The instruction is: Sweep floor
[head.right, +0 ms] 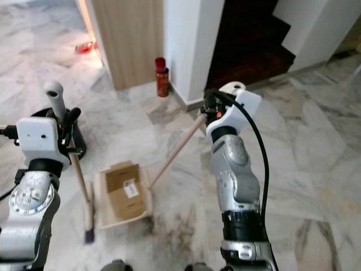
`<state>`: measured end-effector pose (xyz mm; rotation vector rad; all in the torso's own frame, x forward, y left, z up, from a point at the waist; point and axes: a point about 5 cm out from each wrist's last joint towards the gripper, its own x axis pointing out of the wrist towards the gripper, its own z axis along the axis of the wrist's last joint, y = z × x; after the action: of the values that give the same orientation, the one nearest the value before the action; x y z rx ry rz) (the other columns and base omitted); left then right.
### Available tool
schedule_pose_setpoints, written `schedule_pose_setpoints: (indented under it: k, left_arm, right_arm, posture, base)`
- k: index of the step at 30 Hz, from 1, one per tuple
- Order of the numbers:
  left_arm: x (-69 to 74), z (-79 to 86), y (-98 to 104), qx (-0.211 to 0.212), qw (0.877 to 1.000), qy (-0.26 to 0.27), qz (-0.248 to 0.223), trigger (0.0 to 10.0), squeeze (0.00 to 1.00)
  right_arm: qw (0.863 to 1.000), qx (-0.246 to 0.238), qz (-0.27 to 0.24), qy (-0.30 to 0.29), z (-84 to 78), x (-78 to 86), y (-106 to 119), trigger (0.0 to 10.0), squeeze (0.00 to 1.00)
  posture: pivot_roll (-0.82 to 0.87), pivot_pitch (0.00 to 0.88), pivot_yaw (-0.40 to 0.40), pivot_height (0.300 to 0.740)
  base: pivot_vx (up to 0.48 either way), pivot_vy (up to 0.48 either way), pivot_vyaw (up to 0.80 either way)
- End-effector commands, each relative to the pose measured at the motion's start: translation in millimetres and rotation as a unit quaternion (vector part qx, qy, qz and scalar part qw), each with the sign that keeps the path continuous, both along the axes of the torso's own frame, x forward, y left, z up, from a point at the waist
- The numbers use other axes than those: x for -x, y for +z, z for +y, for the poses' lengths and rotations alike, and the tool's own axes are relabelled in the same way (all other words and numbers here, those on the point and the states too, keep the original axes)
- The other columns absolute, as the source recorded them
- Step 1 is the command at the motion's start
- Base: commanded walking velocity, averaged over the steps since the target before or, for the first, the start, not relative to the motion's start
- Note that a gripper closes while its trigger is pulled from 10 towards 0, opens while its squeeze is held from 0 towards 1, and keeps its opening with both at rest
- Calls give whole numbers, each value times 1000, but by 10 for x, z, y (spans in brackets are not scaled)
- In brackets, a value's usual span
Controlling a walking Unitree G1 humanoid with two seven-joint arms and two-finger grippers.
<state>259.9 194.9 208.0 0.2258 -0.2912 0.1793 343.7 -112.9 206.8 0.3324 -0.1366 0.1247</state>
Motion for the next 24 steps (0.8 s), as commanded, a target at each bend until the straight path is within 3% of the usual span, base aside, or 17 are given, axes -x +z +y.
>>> schedule_pose_setpoints:
  k: [1, 24]
  left_arm:
    - [32, -68, 102, -6, 1000, -13, -26, 10000, 0]
    - [37, -74, 100, -6, 1000, -14, -25, 10000, 0]
  right_arm:
    - [999, -15, -31, -3, -48, 21, 146, 10000, 0]
    - [999, -22, -36, 7, -3, 30, 192, 10000, 0]
  posture:
    - [1, 172, -49, 740]
    - [2, 169, -47, 740]
  base:
    - [0, 345, 0]
    - [0, 344, 0]
